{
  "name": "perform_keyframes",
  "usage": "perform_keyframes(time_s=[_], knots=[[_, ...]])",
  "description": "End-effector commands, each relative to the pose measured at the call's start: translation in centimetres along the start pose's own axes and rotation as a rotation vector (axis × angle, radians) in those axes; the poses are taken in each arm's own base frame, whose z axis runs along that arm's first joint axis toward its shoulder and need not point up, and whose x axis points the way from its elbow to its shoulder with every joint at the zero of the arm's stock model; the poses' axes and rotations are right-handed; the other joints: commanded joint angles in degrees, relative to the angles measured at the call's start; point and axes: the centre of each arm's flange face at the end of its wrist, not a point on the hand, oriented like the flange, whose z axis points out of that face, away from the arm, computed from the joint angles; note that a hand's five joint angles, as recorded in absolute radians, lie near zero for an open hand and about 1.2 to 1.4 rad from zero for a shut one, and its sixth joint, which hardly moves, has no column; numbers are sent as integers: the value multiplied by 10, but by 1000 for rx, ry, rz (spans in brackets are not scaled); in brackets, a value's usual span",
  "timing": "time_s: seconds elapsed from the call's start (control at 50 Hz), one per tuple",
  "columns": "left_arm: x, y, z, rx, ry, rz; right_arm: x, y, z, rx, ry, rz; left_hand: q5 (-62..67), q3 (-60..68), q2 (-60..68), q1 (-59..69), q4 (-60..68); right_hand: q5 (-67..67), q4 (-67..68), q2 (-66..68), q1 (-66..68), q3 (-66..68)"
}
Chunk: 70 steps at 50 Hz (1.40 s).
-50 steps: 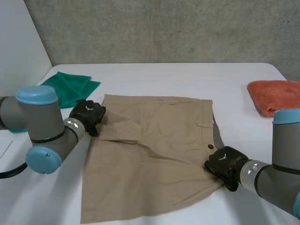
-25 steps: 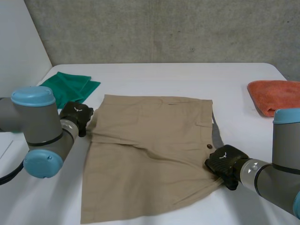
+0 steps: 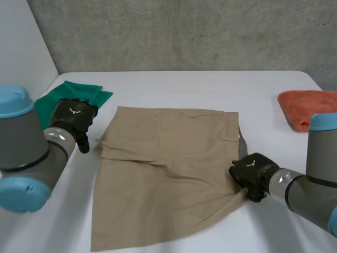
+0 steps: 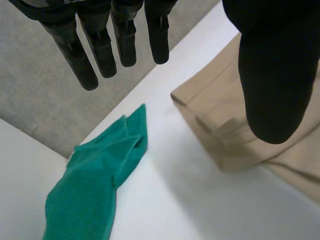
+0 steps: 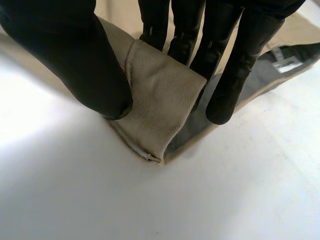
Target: Fold the laundry.
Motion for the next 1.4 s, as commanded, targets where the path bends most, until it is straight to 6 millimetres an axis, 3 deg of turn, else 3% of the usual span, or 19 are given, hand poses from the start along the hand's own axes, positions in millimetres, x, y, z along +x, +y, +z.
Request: perform_keyframes(time_s=[0.02,0.04,0.16,0.26,0.52,0.76,0.8,0.86,0.88,0.9,1.02,1.1,1.14,1.2,1.3,1.34,1.4], knots=[[25,-2,-67,-23,125,-117,12,-14,5,54,20,131,20,11,14,3,16,132,116,106,221,116],[29,1,-79,-52,151,-141,12,-14,5,59,15,145,21,12,16,4,17,132,116,106,221,116],[39,12,-109,-159,224,-198,11,-22,7,126,-37,243,38,29,33,21,34,132,116,106,221,116],[49,19,-128,-216,277,-216,25,-25,12,172,-20,357,35,26,29,18,31,132,116,106,221,116],[62,34,-142,-282,318,-229,45,-18,19,170,25,398,36,28,31,19,32,132,116,106,221,116],[73,42,-128,-297,326,-214,53,-12,19,164,43,410,60,51,54,43,56,132,116,106,221,116],[74,44,-123,-292,313,-210,52,-11,19,161,42,411,95,86,90,78,91,132,116,106,221,116],[76,50,-114,-298,271,-202,51,-11,19,160,41,412,286,277,281,269,282,132,116,106,221,116],[77,52,-112,-303,262,-200,51,-10,19,159,40,412,394,385,388,377,390,132,116,106,221,116],[78,55,-109,-306,246,-195,51,-10,19,159,40,411,611,602,606,594,607,132,116,106,221,116],[73,44,-107,-251,218,-163,44,-7,15,136,24,330,613,604,608,596,609,132,116,106,221,116],[63,24,-121,-162,218,-85,32,-11,-9,121,5,134,613,604,608,596,609,132,116,106,221,116],[60,20,-134,-158,243,0,25,-15,-36,99,-10,5,613,604,608,596,609,132,116,106,221,116],[61,24,-153,-205,299,100,10,-11,-65,20,-77,-134,613,604,608,596,609,132,116,106,221,116],[72,38,-196,-351,474,252,-2,0,-99,-126,-202,-218,613,604,608,596,609,132,116,106,221,116],[73,39,-201,-366,497,266,-1,2,-106,-146,-223,-230,613,604,608,596,609,132,116,106,221,116],[72,28,-184,-302,447,220,8,1,-104,-126,-186,-225,613,604,608,596,609,132,116,106,221,116]])
